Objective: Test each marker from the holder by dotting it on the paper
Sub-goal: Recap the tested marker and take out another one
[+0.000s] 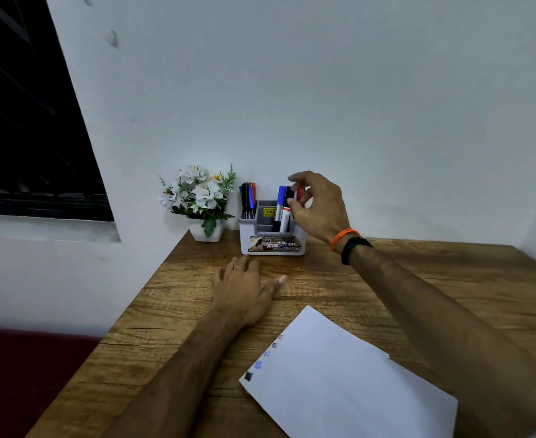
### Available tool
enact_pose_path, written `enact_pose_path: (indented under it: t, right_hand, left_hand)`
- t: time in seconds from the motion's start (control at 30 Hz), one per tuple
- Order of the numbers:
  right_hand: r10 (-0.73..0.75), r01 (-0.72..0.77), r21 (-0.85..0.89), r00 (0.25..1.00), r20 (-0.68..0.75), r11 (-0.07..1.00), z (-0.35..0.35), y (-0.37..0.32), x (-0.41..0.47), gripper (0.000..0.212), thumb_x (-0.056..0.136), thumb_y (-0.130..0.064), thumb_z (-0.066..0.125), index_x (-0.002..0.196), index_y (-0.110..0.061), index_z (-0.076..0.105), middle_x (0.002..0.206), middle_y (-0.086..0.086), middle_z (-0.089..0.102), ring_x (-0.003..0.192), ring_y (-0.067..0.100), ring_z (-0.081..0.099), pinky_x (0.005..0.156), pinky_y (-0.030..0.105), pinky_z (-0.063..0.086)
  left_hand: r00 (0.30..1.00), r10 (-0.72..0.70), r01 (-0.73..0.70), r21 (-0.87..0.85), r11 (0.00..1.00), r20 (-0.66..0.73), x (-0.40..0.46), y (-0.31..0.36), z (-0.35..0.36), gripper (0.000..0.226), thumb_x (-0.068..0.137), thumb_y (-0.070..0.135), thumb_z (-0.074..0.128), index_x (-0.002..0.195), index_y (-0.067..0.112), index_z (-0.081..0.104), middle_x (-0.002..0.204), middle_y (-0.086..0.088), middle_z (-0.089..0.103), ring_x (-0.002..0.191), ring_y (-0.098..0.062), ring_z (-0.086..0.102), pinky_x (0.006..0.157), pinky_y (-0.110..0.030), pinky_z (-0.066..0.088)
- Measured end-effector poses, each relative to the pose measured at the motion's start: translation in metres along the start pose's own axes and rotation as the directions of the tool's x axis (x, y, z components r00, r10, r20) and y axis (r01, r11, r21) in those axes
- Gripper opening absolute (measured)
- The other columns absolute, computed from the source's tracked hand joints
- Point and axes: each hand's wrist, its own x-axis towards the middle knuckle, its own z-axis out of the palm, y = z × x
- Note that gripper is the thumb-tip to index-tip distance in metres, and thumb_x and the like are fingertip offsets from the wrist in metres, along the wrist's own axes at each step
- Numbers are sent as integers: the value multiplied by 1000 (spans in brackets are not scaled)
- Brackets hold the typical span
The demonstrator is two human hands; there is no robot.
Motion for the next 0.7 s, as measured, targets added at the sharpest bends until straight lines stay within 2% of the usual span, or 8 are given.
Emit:
enact_pose_path:
  t: [0.1,0.23,0.4,0.57,0.63,0.7]
  right_hand:
    - [6,-8,17,995,97,1000,15,-14,-2,36,81,-13,71,117,-15,64,96,-4,66,79,12,60,81,37,59]
    - [25,-20,-27,980,195,999,36,-26,3,39,82,-15,67,121,-14,63,93,-8,65,85,14,62,88,39,57]
    - [77,-62,-67,965,250,996,55,-34,22,48,85,-18,66,131,-13,58,100,3,70,99,22,64,95,40,52]
    - [104,-36,-195,931,349,980,72,-31,36,68,82,-28,67,145,-17,44,117,17,63,114,33,56,99,42,48]
    - [117,-41,-213,926,358,976,75,-29,37,68,82,-28,67,145,-20,43,121,18,60,117,34,53,98,41,46]
    - [110,-53,-183,942,316,982,75,-28,36,62,82,-27,68,140,-22,48,120,16,59,112,32,56,93,38,47]
  left_hand:
    - [998,-35,37,34,999,-57,1,-16,-6,79,89,71,22,147,18,32,158,-8,24,147,-26,16,117,-52,14]
    - [993,-117,117,39,992,-19,0,-36,-9,83,88,73,21,149,17,29,159,-11,19,148,-28,13,117,-52,11]
    - [992,-127,127,55,990,-9,1,-38,-7,86,87,75,17,148,17,29,159,-12,19,147,-29,13,117,-54,11]
    - [992,-124,124,74,989,-18,1,-39,-5,85,88,74,15,148,16,30,159,-12,19,147,-30,14,116,-55,11]
    - [992,-122,124,65,990,-20,1,-38,-5,84,88,74,15,148,16,29,159,-12,19,147,-30,13,116,-55,11]
    - [992,-124,125,61,990,-17,1,-38,-5,84,89,73,16,149,15,28,159,-13,18,147,-31,12,116,-55,10]
